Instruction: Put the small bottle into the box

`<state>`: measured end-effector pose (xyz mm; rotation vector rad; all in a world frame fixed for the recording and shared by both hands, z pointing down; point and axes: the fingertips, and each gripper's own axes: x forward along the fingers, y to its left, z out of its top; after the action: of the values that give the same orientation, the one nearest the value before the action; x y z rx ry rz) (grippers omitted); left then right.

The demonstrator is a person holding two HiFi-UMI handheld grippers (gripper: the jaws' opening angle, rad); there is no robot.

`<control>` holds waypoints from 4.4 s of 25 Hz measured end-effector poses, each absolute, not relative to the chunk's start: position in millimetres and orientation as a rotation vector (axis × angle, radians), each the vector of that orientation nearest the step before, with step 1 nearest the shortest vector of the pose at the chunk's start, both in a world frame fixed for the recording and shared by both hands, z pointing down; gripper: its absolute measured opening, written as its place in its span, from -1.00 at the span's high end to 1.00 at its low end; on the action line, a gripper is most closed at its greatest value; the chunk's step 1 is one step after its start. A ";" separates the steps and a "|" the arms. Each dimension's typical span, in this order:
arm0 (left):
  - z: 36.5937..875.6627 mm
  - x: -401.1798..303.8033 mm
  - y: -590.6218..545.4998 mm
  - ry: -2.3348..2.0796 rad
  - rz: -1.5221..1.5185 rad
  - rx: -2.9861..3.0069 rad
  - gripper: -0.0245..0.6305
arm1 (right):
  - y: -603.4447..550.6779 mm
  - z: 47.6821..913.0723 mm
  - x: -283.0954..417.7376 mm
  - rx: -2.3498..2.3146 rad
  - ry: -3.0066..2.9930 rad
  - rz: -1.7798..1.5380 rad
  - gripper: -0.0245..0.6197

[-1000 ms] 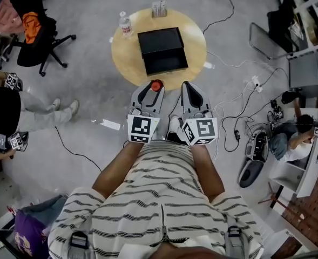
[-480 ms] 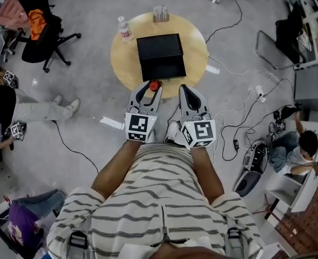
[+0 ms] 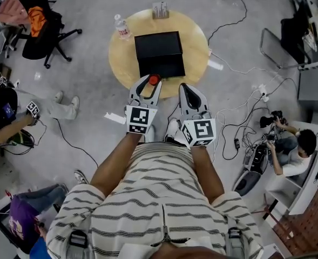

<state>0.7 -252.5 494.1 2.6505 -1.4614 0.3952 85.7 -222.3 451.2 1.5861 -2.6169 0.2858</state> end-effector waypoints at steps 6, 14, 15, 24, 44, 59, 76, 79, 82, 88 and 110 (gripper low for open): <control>507.3 4.4 -275.4 -1.468 0.411 2.641 0.47 | -230.7 465.4 89.6 1.566 -2.617 0.315 0.87; 533.8 10.4 -299.9 -1.441 0.417 2.622 0.47 | -238.0 472.5 95.4 1.565 -2.602 0.360 0.87; 538.8 10.5 -303.2 -1.451 0.441 2.614 0.47 | -238.3 473.7 96.1 1.563 -2.601 0.363 0.87; 575.5 9.3 -328.2 -1.473 0.505 2.569 0.47 | -237.6 484.7 102.2 1.549 -2.589 0.400 0.87; 645.2 20.8 -366.3 -1.452 0.601 2.477 0.47 | -234.6 509.7 116.3 1.541 -2.534 0.462 0.87; 684.9 27.3 -381.8 -1.408 0.629 2.450 0.47 | -242.6 522.0 125.9 1.572 -2.499 0.529 0.87; 708.8 31.3 -388.3 -1.403 0.689 2.416 0.46 | -240.9 528.1 133.2 1.580 -2.467 0.535 0.87; 710.1 31.1 -388.0 -1.419 0.692 2.411 0.46 | -240.4 531.1 135.7 1.586 -2.461 0.543 0.87; 710.0 30.8 -386.5 -1.424 0.699 2.397 0.46 | -240.0 528.4 137.4 1.591 -2.463 0.542 0.87; 706.9 32.3 -386.7 -1.424 0.687 2.388 0.45 | -239.3 524.1 137.8 1.589 -2.474 0.536 0.87; 644.6 24.3 -359.6 -1.451 0.485 2.361 0.38 | -222.8 506.4 116.8 1.566 -2.527 0.484 0.87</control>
<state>24.3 -359.6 644.6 2.3608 -1.4513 0.4851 116.8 -222.8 506.4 1.5658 -2.5274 0.4839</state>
